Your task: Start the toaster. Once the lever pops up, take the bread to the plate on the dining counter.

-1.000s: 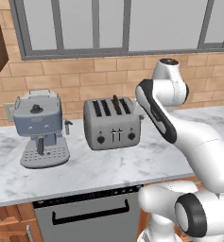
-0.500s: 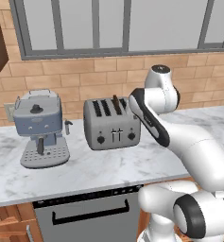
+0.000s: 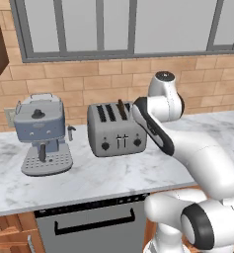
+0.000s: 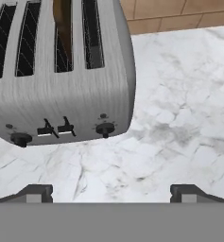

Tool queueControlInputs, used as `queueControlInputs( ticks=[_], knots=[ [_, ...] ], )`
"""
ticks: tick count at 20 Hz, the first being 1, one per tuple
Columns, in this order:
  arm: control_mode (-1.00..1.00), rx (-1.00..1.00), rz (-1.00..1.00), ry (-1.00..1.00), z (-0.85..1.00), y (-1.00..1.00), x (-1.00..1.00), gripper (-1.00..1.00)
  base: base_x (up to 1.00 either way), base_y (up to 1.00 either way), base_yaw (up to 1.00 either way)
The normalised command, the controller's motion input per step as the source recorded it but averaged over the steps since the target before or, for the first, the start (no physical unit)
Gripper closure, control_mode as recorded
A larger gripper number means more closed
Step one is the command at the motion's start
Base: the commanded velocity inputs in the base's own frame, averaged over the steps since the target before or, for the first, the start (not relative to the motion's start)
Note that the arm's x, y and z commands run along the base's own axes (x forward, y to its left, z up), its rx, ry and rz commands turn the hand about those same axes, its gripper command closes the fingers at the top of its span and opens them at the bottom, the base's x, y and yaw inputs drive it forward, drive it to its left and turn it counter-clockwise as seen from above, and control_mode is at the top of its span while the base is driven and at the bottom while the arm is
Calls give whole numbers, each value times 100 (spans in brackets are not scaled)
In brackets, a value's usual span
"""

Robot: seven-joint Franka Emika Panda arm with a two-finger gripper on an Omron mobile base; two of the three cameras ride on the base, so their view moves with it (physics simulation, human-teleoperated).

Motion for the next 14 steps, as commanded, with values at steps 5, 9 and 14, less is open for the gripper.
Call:
queueControlInputs(
  ticks=[5,9,14],
  knots=[
    [-100,0,0,-1,-6,5,0,-100,0,0,0],
    [-100,0,0,0,-1,0,0,-100,0,0,0],
    [-100,0,0,0,-3,0,0,-100,0,0,0]
  ],
)
